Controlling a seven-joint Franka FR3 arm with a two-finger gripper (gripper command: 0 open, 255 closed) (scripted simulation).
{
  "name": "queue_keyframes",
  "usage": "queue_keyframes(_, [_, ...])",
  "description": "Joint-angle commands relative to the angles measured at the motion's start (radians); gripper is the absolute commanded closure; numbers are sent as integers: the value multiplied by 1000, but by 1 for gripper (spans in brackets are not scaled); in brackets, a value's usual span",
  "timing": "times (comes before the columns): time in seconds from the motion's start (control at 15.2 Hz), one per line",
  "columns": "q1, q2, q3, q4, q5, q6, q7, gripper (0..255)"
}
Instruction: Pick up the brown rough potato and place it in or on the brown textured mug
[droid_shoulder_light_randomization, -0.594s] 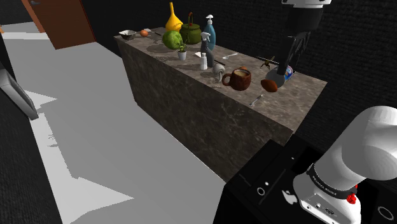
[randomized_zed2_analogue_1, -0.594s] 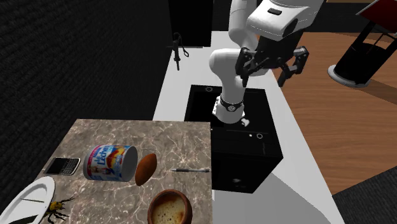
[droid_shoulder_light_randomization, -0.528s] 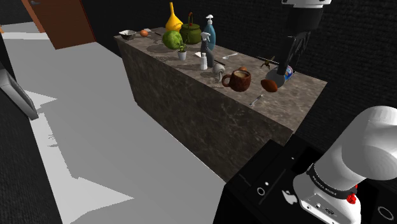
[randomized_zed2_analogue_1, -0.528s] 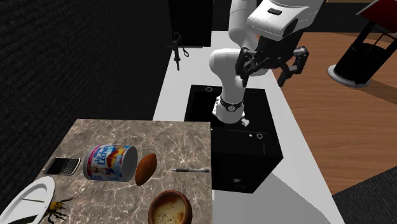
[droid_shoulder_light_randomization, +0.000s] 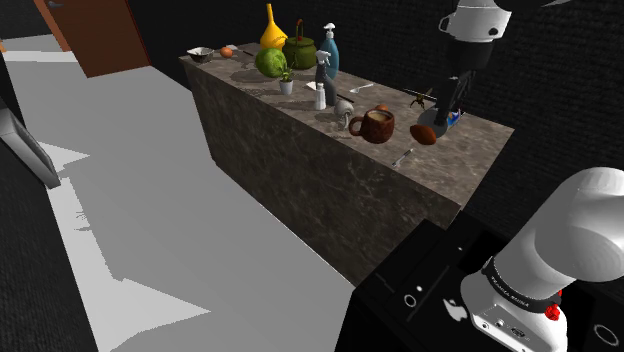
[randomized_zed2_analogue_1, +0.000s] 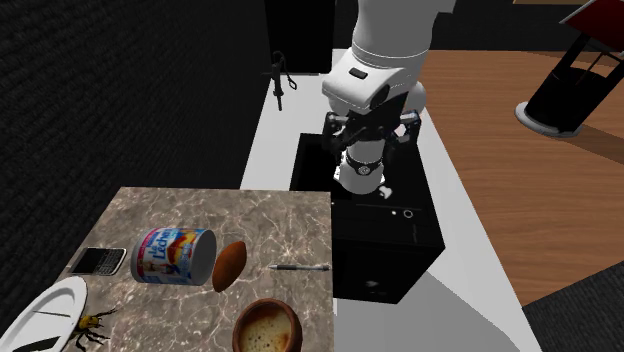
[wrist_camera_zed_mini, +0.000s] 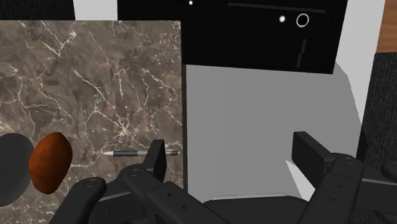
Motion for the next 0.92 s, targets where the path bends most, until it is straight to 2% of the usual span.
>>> queue_keyframes(0.0, [-10, 13, -35, -27, -33, 53, -48, 0])
queue_keyframes(0.46, [-43, 148, -170, -59, -132, 261, -213, 0])
queue_keyframes(0.86, [-50, 323, -289, -26, -172, 445, -357, 0])
